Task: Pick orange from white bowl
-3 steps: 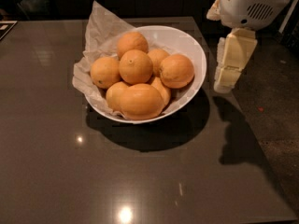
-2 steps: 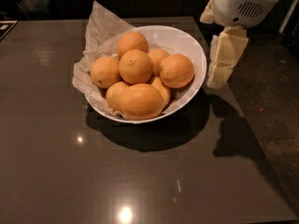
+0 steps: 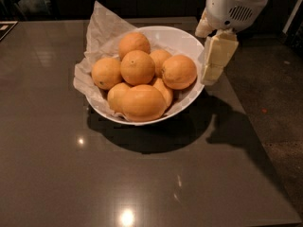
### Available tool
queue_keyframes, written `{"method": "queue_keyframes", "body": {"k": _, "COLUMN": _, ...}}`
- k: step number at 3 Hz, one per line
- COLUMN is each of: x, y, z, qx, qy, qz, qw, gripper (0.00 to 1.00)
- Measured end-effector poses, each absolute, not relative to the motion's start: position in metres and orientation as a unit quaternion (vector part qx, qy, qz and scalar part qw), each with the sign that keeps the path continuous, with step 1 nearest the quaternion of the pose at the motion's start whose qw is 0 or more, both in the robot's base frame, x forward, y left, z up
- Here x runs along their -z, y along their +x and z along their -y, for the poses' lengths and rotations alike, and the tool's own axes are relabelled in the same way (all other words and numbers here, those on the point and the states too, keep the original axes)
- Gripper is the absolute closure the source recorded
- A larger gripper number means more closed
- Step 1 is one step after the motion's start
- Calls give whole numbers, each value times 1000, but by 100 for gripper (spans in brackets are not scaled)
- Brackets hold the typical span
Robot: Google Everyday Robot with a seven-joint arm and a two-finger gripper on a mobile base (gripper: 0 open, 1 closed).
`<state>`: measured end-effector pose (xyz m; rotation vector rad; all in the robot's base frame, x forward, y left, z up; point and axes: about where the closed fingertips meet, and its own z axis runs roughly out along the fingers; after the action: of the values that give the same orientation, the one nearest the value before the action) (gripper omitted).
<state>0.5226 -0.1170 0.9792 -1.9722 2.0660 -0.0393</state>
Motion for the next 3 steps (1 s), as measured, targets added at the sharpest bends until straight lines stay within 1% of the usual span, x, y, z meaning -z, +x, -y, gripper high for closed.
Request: {"method": "queue_keyframes", "body": {"k": 3, "x": -951, "y": 544, "z": 94, "qx": -9, "qy": -701, "qz": -703, "qw": 117, "gripper": 20}}
